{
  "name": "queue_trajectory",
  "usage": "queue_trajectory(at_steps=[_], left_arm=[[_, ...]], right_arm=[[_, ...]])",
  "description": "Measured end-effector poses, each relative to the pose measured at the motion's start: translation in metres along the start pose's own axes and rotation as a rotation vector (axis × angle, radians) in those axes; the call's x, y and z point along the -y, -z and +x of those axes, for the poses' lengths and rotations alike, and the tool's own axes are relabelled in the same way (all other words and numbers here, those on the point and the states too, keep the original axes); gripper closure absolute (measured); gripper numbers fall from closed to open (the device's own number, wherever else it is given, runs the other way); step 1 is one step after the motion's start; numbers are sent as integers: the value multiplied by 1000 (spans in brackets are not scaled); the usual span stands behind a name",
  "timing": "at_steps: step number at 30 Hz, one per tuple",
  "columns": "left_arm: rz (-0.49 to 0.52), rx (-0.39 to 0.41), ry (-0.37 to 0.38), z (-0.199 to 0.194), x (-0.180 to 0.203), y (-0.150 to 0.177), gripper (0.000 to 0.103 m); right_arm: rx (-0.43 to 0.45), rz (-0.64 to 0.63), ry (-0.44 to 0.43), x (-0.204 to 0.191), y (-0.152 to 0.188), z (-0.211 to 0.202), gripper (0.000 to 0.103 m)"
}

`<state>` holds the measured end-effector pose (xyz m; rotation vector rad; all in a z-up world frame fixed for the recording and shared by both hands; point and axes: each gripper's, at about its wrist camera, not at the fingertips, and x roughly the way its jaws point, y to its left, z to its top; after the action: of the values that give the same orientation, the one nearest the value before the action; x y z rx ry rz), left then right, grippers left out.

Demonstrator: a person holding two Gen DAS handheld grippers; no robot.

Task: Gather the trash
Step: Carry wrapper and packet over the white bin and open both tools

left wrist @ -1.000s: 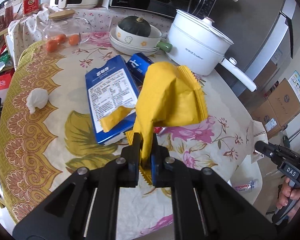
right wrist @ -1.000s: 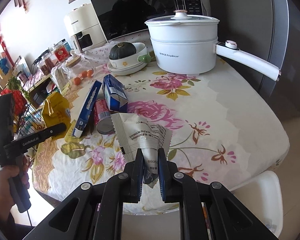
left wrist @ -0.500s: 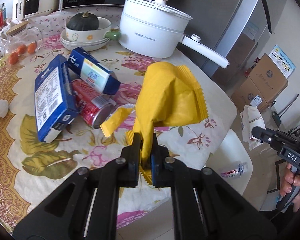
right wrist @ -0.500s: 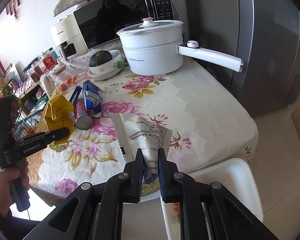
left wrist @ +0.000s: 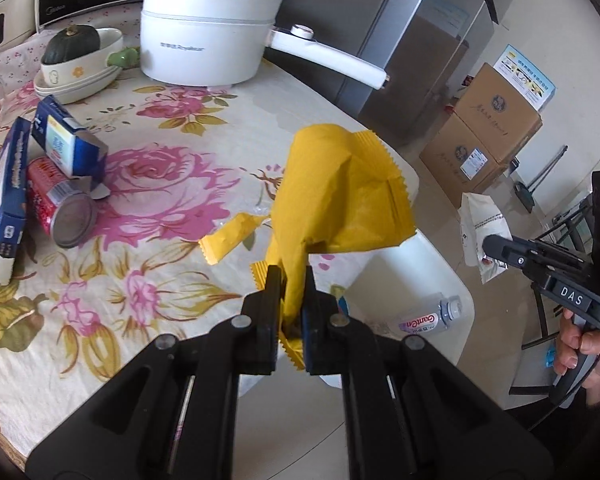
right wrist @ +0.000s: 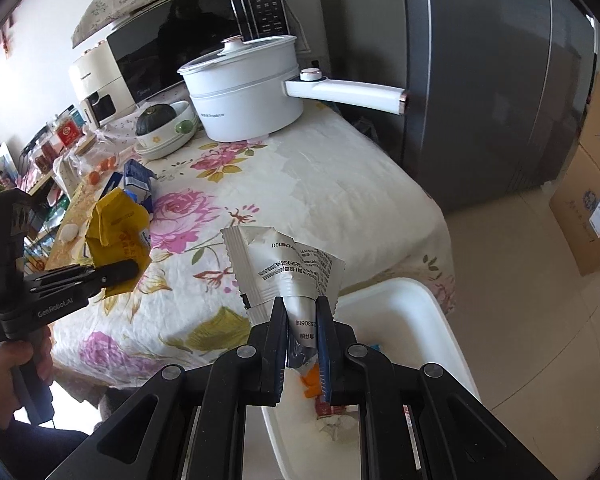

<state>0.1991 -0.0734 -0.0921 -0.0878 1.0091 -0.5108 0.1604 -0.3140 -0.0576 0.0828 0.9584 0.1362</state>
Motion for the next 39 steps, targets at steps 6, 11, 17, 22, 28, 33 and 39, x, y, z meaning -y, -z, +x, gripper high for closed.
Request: queue_trajectory(at_steps=[6,11,17,22,28,33,39], left_arm=[[55,-44,48,19,36,10,93],[120,-90,64,38,65,21,93],[162,-133,83,57,87,31,93],[183,-167,106,68,97,37,92],[232,-218,44,75,108,42,20],[221,-226,-13,72,97,41,15],[208,-210,-49,65,83,40,10]], right_arm=[[-4,28,35,31,12,-10,89],[-12,47,61,53,24,-16,89],[-40,77,91,76,38,-16,89],[-56,88,105,86,44,-15,89],[-86,94,117,91,48,-11,88],[-101,90,121,91,48,-8,88],[-112,78,120,85,47,-3,88]])
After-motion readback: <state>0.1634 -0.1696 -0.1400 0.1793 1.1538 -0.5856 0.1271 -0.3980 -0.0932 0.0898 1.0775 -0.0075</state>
